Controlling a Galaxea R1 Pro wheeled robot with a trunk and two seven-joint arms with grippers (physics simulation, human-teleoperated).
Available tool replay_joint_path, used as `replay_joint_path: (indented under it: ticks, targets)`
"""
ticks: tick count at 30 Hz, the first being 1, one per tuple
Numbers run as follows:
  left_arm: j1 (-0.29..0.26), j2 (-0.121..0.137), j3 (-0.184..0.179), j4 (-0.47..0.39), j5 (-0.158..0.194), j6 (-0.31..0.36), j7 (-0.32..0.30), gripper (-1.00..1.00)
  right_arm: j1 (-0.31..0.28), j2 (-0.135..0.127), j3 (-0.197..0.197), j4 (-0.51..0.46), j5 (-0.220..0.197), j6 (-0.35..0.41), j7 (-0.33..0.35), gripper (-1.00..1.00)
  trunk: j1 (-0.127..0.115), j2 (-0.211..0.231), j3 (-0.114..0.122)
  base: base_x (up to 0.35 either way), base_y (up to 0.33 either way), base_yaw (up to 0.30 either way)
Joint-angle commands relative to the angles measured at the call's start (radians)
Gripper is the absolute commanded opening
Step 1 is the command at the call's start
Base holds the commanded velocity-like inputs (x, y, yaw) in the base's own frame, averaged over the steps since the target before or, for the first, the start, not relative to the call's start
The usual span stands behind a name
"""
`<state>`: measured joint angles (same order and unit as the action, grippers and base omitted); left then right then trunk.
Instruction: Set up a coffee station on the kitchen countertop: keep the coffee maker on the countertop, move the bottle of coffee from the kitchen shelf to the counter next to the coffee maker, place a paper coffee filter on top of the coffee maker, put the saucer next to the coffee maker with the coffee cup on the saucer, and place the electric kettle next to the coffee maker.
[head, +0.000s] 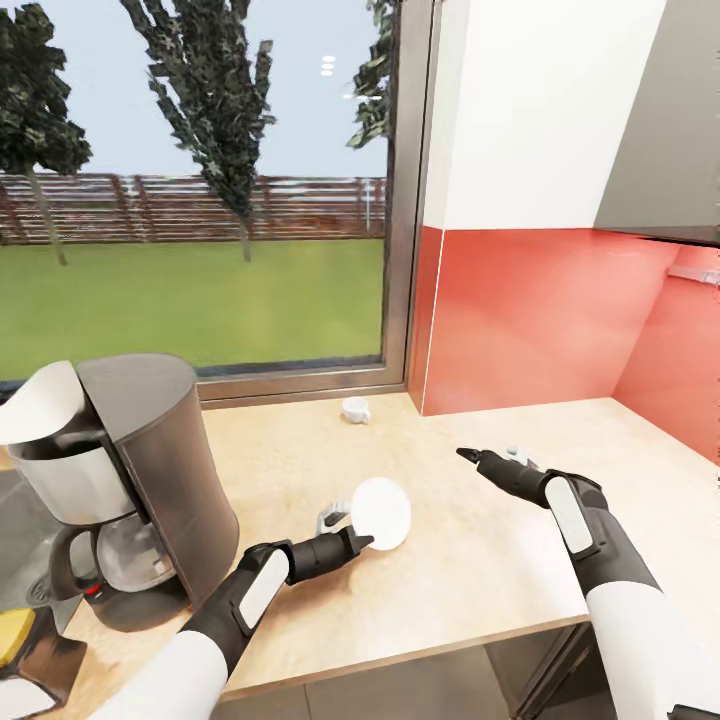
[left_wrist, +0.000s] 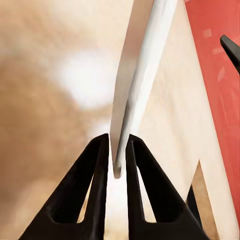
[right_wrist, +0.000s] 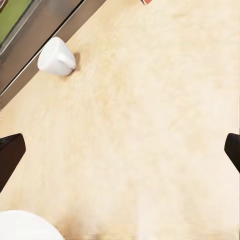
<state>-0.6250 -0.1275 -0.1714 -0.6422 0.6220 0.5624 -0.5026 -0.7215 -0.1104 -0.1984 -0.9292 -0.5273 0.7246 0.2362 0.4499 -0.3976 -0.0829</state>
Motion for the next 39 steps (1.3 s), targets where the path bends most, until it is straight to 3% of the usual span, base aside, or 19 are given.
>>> replay_joint_path:
  ticks: [1, 6, 14, 20, 27, 36, 39]
  targets:
    - [-0.001, 0.000, 0.000, -0.001, 0.007, 0.007, 0.002, -1.00, -0.001, 0.000, -0.003, 0.000, 0.003, 0.006, 0.005, 1.00, 0.000, -0.002, -0.002, -0.281, 0.083, 0.000]
    - [-0.001, 0.000, 0.001, -0.001, 0.007, 0.007, 0.001, -1.00, -0.001, 0.000, -0.003, 0.000, 0.003, 0.006, 0.005, 1.00, 0.000, -0.002, -0.002, -0.303, 0.095, 0.000]
    - [-0.001, 0.000, 0.040, -0.002, 0.025, 0.007, -0.005, -1.00, -0.001, 0.000, -0.003, -0.002, 0.003, 0.004, 0.005, 1.00, 0.000, -0.002, -0.002, -0.306, 0.090, 0.009]
    - [-0.001, 0.001, 0.042, -0.002, 0.027, 0.007, -0.111, -1.00, -0.001, 0.001, -0.003, -0.002, 0.003, 0.004, 0.003, 1.00, 0.000, -0.002, -0.002, -0.106, 0.013, 0.208]
    - [-0.001, 0.002, 0.045, -0.002, 0.027, 0.007, -0.137, -1.00, -0.001, 0.002, -0.003, -0.002, 0.003, 0.004, 0.004, 1.00, 0.000, -0.002, -0.002, -0.006, 0.001, 0.271]
    - [-0.001, 0.001, 0.102, -0.001, 0.028, 0.007, -0.139, -1.00, -0.001, 0.002, -0.003, -0.002, 0.003, 0.004, 0.005, 1.00, 0.000, -0.002, -0.002, 0.000, 0.000, 0.273]
    - [-0.001, -0.001, 0.146, -0.001, 0.028, 0.008, -0.134, -1.00, -0.001, 0.002, -0.003, -0.002, 0.003, 0.004, 0.005, 1.00, 0.000, -0.002, -0.002, 0.000, 0.000, 0.095]
